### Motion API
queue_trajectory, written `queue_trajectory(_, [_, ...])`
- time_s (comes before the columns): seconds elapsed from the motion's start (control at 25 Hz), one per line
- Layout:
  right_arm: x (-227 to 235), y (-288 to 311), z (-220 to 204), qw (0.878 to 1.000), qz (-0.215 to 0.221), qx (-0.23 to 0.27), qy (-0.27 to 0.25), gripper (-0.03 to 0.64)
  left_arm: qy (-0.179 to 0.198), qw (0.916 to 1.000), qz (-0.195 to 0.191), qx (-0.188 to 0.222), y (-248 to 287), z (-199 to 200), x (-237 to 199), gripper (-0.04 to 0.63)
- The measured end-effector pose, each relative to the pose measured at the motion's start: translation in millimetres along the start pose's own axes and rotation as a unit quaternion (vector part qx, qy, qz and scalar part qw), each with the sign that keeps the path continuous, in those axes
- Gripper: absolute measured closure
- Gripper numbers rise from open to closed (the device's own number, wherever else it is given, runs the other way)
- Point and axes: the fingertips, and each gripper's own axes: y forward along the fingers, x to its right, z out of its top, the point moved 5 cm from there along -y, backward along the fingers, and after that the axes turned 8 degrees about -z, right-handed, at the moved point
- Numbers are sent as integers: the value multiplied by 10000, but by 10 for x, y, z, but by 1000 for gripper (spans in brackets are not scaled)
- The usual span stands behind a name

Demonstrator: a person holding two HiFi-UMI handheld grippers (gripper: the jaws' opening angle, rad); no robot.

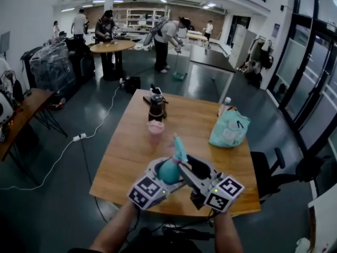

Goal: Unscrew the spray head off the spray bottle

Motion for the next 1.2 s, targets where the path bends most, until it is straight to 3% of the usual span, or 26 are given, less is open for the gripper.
queue_trajectory(0.24, [101,49,-29,9971,-733,-129,169,454,-12,9982,557,-231,93,-37,-47,172])
queue_trajectory(0.4, [129,88,-49,9968,-698,-122,366,454,8,9969,708,-333,149,-52,-55,172])
queue_trajectory(0.6, [139,104,-31,9974,-657,-207,222,485,42,9965,723,-409,176,-55,-65,170])
queue_trajectory(1.0, [177,20,30,9993,339,-171,50,486,7,9997,-159,-181,191,34,39,172])
queue_trajectory(1.2, [184,-69,97,9933,1138,-166,-79,485,118,9969,-774,-32,176,116,143,172])
